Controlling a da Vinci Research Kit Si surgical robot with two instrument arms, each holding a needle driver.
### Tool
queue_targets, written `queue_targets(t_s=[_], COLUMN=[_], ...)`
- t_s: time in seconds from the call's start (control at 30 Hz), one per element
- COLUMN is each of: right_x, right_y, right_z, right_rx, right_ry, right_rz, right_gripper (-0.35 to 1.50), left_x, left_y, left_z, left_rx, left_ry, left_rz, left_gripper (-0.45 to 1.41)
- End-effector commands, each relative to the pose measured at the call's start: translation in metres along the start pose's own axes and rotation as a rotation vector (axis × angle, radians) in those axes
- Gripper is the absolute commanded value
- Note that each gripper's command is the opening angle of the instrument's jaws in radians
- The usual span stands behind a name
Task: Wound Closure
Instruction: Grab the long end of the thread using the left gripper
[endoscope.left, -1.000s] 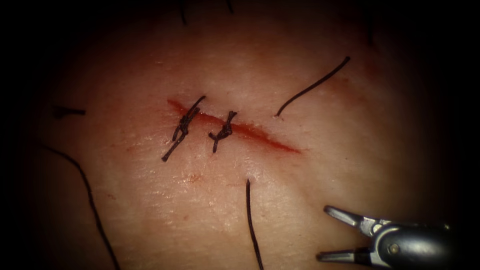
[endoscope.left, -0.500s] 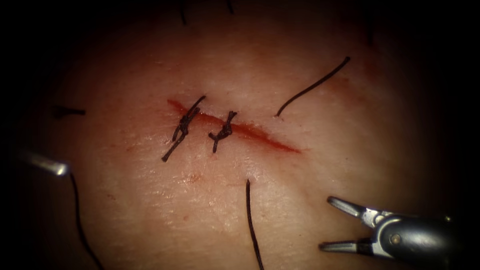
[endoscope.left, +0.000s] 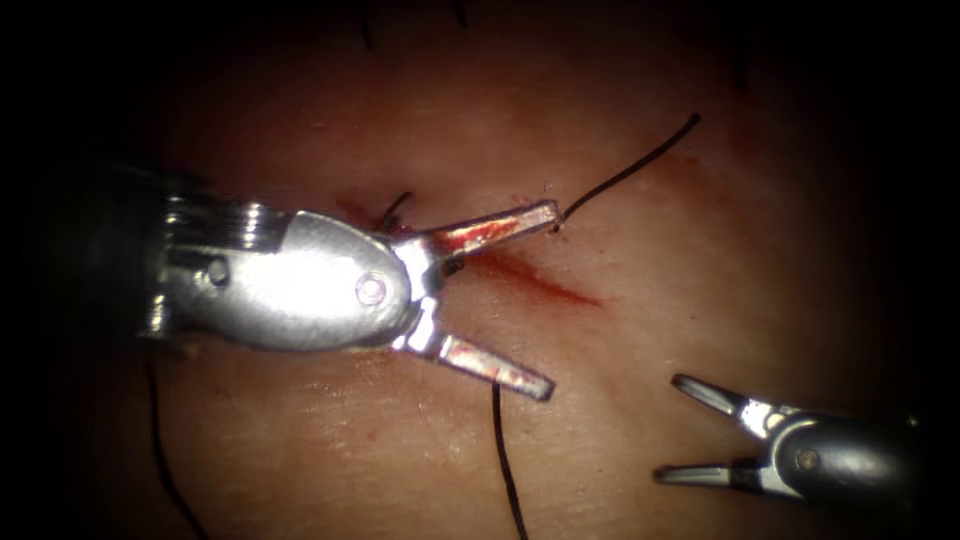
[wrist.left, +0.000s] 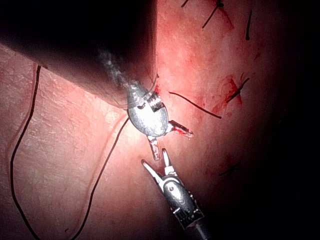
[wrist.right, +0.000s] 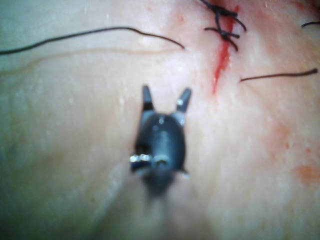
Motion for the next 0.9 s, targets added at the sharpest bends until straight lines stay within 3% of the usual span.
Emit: queue_targets(t_s=[0.03,0.07,0.13,0.5,0.9], right_x=[-0.0004,-0.0004,-0.0005,-0.0005,-0.0005], right_y=[-0.0003,-0.0003,-0.0003,-0.0003,-0.0007], right_z=[0.0006,0.0005,0.0004,0.0004,0.0004], right_rx=[-0.006,-0.016,-0.022,-0.027,-0.033], right_ry=[-0.002,-0.006,-0.009,-0.005,-0.005], right_rz=[0.002,0.006,0.007,0.008,0.008], right_gripper=[1.46,1.48,1.48,1.48,1.48], left_x=[-0.0010,-0.0023,-0.0034,-0.0048,-0.0077], left_y=[0.0011,0.0024,0.0036,0.0061,0.0113], left_z=[0.0013,0.0024,0.0030,0.0023,0.0061], left_rx=[-0.030,-0.059,-0.083,-0.143,-0.215], left_ry=[-0.026,-0.108,-0.149,-0.210,-0.338], left_rz=[0.035,0.074,0.094,0.129,0.216], left_gripper=[0.79,0.77,0.77,0.76,0.74])
